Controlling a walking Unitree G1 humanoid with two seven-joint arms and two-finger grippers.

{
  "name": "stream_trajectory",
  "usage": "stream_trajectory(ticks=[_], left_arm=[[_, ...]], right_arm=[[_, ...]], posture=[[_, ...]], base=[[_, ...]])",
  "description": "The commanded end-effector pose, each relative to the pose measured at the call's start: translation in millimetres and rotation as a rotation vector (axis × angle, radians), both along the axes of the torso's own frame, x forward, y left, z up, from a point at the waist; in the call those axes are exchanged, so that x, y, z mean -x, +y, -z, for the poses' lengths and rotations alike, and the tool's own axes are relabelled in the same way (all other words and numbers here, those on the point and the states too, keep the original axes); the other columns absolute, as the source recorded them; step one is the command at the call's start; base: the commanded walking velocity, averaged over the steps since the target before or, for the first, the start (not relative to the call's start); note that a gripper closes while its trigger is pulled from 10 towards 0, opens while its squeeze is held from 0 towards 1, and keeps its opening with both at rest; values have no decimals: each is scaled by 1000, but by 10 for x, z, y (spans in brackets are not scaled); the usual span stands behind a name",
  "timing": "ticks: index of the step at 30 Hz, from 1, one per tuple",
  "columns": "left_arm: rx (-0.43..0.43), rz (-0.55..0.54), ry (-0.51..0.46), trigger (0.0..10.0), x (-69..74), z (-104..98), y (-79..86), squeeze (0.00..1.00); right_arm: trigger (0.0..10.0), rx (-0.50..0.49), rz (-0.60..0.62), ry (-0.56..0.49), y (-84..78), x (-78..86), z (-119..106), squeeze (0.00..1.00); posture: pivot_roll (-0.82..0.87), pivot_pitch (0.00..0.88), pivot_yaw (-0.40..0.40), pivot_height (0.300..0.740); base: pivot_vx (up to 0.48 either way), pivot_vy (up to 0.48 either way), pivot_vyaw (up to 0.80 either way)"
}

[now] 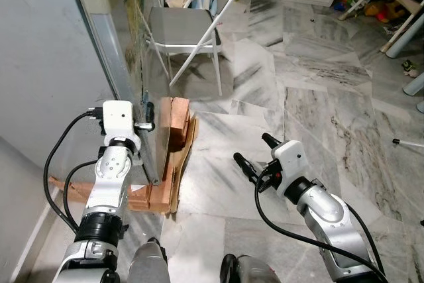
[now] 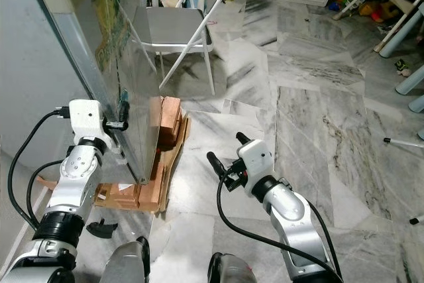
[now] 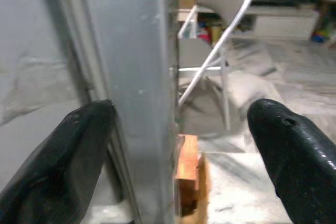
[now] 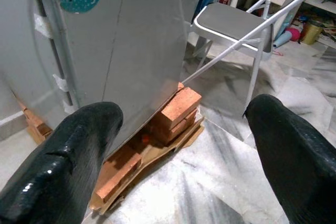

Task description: Restocking fridge

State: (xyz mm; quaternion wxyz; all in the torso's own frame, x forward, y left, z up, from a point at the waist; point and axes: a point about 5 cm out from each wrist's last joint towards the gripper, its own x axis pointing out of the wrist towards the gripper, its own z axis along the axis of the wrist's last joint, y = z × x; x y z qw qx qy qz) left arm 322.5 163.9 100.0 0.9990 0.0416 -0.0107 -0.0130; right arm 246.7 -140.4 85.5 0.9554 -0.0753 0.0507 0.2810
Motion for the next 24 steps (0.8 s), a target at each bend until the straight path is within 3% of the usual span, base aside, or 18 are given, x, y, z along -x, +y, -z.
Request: stream_trajectory(ticks=[1, 9, 11, 12, 16, 19, 21, 22, 24], left_arm=[[-19, 42, -2, 10000, 8, 1, -86, 0], [-38, 39, 8, 10000, -106, -3, -112, 0], [-43, 45, 25, 10000, -159, 6, -164, 0], [-52, 67, 39, 10000, -221, -14, -260, 0], [-47, 84, 41, 10000, -272, -46, -348, 0], [-56, 193, 18, 10000, -319, -143, -616, 0], [-93, 349, -34, 10000, -261, -219, -906, 0], [-67, 515, -63, 10000, -134, -271, -1233, 0], [-47, 700, -82, 10000, 52, -304, -1538, 0]], right_arm=[[10000, 10, -11, 0, 8, 0, -9, 0], [10000, 22, -18, 20, 10, 11, 7, 0], [10000, 29, -43, 64, -21, 82, 37, 0], [10000, 44, -97, 114, -90, 241, 86, 0], [10000, 46, -126, 142, -152, 350, 110, 0], [10000, 28, -133, 173, -229, 446, 119, 0], [10000, 14, -161, 199, -224, 504, 135, 0], [10000, 2, -198, 224, -209, 567, 156, 0], [10000, -13, -228, 257, -191, 601, 178, 0]], posture=[[35, 115, -61, 740], [41, 112, -62, 740], [42, 111, -62, 740], [35, 110, -62, 740], [29, 109, -61, 740], [15, 107, -57, 740], [15, 107, -53, 740], [17, 107, -52, 740], [17, 107, -52, 740]], base=[[0, 0, 0], [0, 0, 0], [0, 0, 0], [0, 0, 0], [0, 0, 0], [0, 0, 0], [0, 0, 0], [0, 0, 0], [0, 0, 0]])
